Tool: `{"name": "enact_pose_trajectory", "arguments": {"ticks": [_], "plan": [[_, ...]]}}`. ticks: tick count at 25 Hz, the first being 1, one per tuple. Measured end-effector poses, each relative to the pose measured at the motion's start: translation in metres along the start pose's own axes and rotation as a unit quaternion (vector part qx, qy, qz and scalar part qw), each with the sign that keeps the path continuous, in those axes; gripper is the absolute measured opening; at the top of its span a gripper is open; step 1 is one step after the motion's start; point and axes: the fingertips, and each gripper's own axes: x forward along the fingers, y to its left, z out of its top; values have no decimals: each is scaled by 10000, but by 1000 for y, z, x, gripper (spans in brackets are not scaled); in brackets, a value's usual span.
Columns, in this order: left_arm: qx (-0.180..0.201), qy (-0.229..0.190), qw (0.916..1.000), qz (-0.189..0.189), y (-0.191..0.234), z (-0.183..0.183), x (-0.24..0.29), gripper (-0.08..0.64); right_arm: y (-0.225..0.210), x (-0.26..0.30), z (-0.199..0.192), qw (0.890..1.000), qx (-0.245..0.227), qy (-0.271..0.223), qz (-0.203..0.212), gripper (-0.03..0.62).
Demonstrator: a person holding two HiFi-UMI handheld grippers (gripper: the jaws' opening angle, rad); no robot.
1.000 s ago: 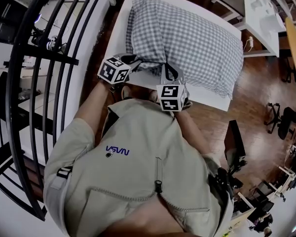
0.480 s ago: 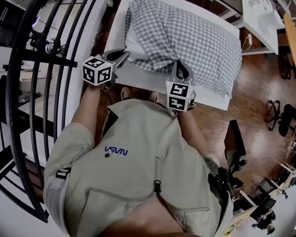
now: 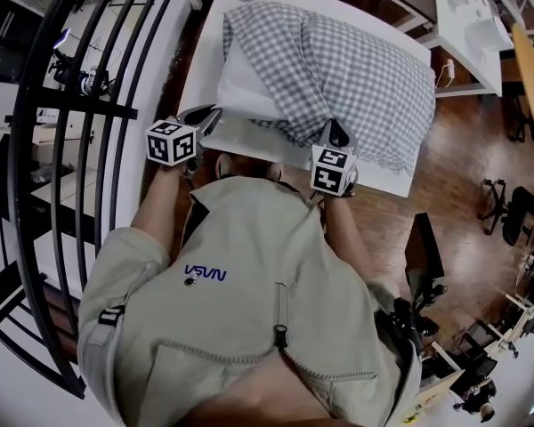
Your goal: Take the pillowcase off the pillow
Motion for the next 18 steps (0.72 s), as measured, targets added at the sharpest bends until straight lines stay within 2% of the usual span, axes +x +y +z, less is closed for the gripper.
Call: {"name": "enact_pose_trajectory", "arguments": {"ticks": [3, 5, 7, 10, 13, 16, 18], "plan": [[87, 14, 9999, 96, -3, -11, 6, 43, 4, 4, -4, 9999, -21, 38, 105, 6], [189, -74, 9998, -17, -13, -7, 3, 85, 5, 5, -2, 9998, 4, 11, 208, 6], [238, -206, 9994, -125, -25, 1, -7, 133, 6, 5, 0, 9992, 151, -42, 355, 6], [224, -573, 9981, -45, -39, 17, -23, 161, 7, 3, 3, 9979, 243, -154, 588, 8], [230, -924, 9951, 247, -44, 36, -29, 163, 14, -1, 7, 9943, 291, -320, 970, 19], [402, -933, 9923, 714, -42, 47, -25, 163, 21, -12, 15, 9862, 430, -554, 1501, 96], [494, -875, 9902, 973, -37, 52, -20, 163, 21, -22, 24, 9797, 499, -776, 1778, 117]]}}
